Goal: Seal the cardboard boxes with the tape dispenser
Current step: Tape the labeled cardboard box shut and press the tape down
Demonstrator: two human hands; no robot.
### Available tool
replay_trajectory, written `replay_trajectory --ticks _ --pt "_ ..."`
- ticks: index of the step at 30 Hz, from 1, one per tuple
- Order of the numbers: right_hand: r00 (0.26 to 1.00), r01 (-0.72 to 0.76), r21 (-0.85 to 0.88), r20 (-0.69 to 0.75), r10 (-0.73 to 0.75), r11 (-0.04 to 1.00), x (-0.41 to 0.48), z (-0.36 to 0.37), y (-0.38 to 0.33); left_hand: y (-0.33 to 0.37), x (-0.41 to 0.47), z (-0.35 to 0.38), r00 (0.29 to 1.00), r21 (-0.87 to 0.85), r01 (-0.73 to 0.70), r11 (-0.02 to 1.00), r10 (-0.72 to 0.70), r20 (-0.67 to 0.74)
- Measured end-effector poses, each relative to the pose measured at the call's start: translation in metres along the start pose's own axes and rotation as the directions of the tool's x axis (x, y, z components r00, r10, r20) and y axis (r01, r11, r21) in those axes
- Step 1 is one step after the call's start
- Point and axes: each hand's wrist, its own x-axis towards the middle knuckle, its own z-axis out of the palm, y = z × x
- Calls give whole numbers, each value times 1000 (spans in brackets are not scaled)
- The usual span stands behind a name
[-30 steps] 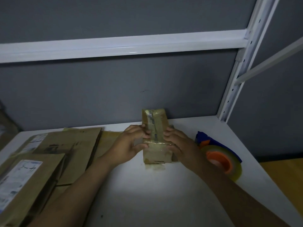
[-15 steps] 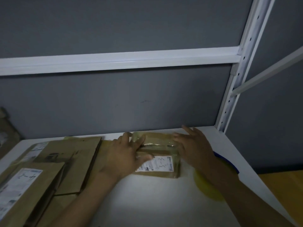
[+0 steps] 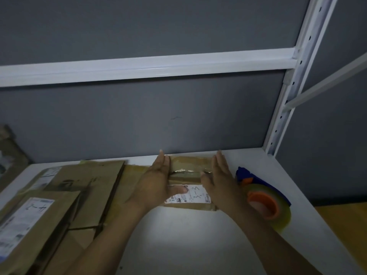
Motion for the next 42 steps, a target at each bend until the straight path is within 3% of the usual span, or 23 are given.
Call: replay_trajectory --ticks 4,7,11,13,15,17,21,23,27,30,34,36,40,42 --pt "985 -171 305 54 163 937 0 -1 -4 -3 4 0 987 -336 156 929 -156 27" --pt "976 -215 390 48 214 895 -9 -1 -4 -1 0 7 972 -449 216 867 -234 16" --pt "954 -297 380 156 256 876 -15 2 -2 -1 -3 8 965 -450 237 861 -260 10" --pt "940 -333 378 210 270 864 -15 1 -1 -4 -6 5 968 -337 243 910 -248 29" --pt "944 -325 368 186 274 871 -16 -2 -2 -7 -8 3 981 -209 194 959 -194 22" --pt "958 -288 428 122 261 857 -18 -6 -2 -8 -13 2 989 -216 136 967 -146 -31" --pt "944 -242 628 -22 328 740 -12 -22 -6 -3 -22 11 970 -635 -92 767 -75 -231" --pt "912 -246 720 -55 407 648 -7 -32 -13 2 -25 14 948 -746 -136 652 -133 -288" --pt "933 -113 733 -154 325 670 -12 -42 -21 19 -27 9 858 -845 -111 523 -380 -347" --pt "973 -39 711 -135 190 703 -19 -33 -13 13 -20 13 830 -910 -69 408 -483 -280" --pt "976 -30 754 -120 183 656 -20 -21 -5 6 -26 25 870 -867 -21 498 -418 -262" --pt "968 -94 783 -74 241 615 -23 -19 0 1 -34 34 874 -856 -74 512 -380 -303" --pt "922 -210 878 33 385 429 -30 -27 10 -8 -54 39 906 -891 -133 434 -312 -287" --pt "932 -269 809 83 352 523 -28 -35 12 -11 -58 31 925 -956 -106 272 -327 -195"
